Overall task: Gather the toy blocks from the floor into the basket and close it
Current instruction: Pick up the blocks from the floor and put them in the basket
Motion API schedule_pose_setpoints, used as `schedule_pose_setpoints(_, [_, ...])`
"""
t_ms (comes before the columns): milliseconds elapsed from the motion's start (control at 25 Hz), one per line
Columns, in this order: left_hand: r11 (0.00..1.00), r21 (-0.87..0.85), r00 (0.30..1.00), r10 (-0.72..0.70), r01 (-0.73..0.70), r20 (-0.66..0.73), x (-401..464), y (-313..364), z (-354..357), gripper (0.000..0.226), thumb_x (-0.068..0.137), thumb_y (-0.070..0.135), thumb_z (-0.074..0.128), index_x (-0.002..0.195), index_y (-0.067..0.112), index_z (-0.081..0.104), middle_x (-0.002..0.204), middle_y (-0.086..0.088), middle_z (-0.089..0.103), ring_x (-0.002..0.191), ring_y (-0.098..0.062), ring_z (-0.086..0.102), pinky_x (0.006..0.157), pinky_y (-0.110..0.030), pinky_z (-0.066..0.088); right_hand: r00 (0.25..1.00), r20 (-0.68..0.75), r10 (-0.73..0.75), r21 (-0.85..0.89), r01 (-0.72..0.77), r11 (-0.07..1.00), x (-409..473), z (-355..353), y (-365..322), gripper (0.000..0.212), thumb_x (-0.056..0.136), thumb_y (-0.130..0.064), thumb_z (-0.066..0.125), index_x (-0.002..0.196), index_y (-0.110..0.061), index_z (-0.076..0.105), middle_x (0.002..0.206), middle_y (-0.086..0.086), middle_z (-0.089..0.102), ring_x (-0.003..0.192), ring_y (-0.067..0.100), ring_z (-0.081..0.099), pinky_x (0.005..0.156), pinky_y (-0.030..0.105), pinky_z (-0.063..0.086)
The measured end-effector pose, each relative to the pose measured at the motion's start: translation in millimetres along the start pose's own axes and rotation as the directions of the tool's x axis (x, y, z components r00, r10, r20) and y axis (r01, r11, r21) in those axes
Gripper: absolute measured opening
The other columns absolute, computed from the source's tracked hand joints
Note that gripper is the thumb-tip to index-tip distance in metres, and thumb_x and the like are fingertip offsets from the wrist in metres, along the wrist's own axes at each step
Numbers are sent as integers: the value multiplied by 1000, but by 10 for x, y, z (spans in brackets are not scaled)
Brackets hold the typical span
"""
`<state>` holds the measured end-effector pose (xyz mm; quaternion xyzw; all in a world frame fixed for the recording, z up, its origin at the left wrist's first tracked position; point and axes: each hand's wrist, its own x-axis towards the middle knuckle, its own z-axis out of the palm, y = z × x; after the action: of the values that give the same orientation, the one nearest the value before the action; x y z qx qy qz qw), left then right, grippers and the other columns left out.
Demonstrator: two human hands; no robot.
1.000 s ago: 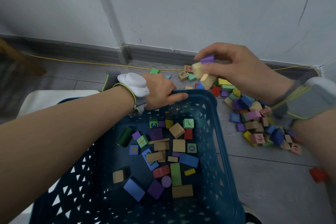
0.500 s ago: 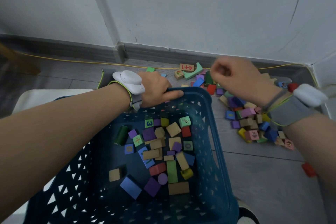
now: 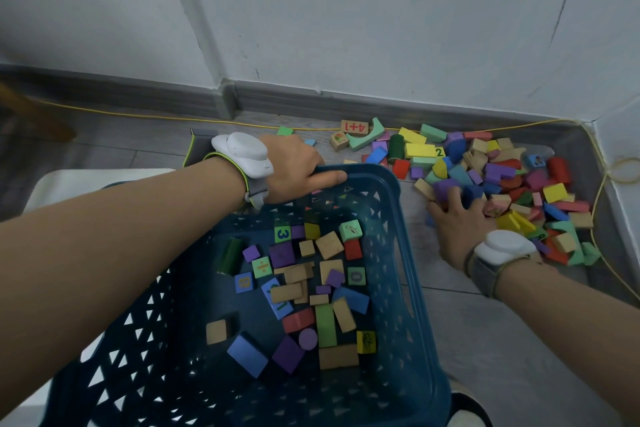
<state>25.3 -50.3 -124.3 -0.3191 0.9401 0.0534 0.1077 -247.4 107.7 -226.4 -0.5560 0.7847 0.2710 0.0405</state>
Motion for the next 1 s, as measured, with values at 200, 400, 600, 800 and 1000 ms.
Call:
schedule_pose_setpoints(200, [1000,-1,1000,3,-3,7,8,6,-9,70,91,70,23,72,15,62,62,-4,59,60,-20,56,61,-37,53,995,-73,-69,73,74,995,18,95,76,38,82,-17,59,115,-27,43,116,9,31,87,36,46,55,37,49])
schedule_pose_setpoints(400, [1000,14,1000,-5,5,16,4,15,-16,70,90,71,23,72,15,62,63,-4,59,60,-20,56,59,-36,50,987,-46,-157,154,162,975,16,118,-25,38,85,-7,53,118,-23,40,124,8,34,88,35,52,60,38,41])
schedule_pose_setpoints(600, [1000,17,1000,-2,2,16,2,6,-19,71,90,71,22,72,15,62,62,-3,59,59,-20,57,59,-36,51,986,-58,-155,272,165,948,100,158,-66,39,84,-7,56,120,-20,45,122,9,38,91,36,59,61,34,36])
schedule_pose_setpoints(800, [1000,12,1000,-2,2,-11,-2,8,-9,69,90,71,23,71,16,61,64,-4,59,64,-23,57,63,-37,53,977,-49,-206,351,210,913,146,171,-108,34,85,-9,57,119,-13,50,120,12,42,96,37,57,64,35,43])
schedule_pose_setpoints(1000, [1000,-2,1000,-1,1,-28,-4,11,-7,67,89,71,23,66,18,57,61,-2,56,64,-23,57,63,-37,53,962,-57,-266,626,241,742,137,-142,-163,32,80,-9,67,111,-12,60,106,10,49,82,26,58,66,34,54])
